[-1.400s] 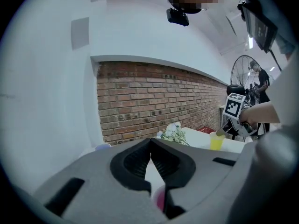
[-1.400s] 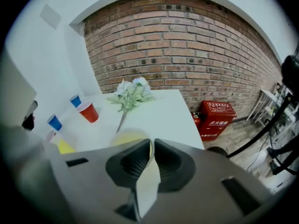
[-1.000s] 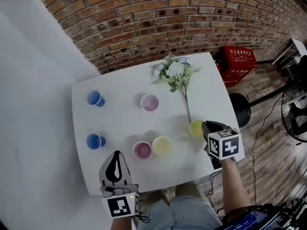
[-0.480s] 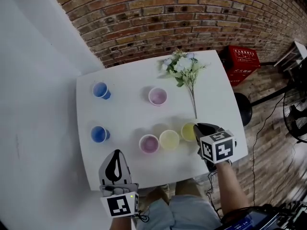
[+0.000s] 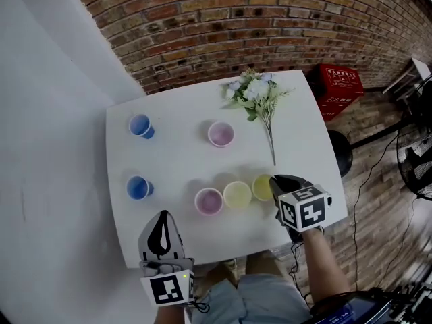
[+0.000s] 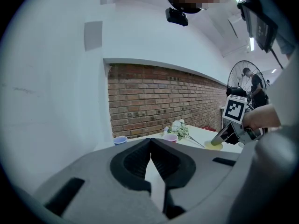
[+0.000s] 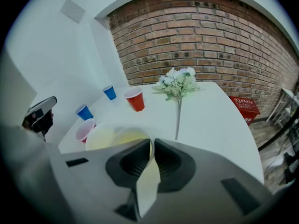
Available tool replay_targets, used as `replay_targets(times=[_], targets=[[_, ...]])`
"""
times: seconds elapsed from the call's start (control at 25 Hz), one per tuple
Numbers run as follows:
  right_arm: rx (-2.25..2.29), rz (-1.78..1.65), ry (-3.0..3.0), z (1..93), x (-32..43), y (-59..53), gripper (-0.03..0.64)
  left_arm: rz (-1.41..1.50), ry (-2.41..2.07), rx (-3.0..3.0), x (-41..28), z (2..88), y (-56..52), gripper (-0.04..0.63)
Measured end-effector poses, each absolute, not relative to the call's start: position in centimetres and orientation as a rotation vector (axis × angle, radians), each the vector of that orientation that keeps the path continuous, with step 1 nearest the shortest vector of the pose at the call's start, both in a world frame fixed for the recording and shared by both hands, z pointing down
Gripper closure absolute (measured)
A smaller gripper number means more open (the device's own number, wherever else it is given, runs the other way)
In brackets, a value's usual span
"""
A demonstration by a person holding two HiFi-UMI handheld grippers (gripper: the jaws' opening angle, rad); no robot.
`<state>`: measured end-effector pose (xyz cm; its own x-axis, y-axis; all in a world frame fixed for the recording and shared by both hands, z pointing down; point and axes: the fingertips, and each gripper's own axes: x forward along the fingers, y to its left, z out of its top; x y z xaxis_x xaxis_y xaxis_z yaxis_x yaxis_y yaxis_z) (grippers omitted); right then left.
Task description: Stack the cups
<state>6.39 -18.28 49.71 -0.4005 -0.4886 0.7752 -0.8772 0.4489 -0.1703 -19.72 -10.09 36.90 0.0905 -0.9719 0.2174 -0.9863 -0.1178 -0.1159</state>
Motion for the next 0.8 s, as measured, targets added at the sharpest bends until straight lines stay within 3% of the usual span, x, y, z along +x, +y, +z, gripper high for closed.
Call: replay_targets(times=[0.8], targets=[[1.151,0.743,-2.057,49.32,6.73,-18.37,0.532,0.360,-2.039,2.279,-19.70,36.96,-10.14,0.586]])
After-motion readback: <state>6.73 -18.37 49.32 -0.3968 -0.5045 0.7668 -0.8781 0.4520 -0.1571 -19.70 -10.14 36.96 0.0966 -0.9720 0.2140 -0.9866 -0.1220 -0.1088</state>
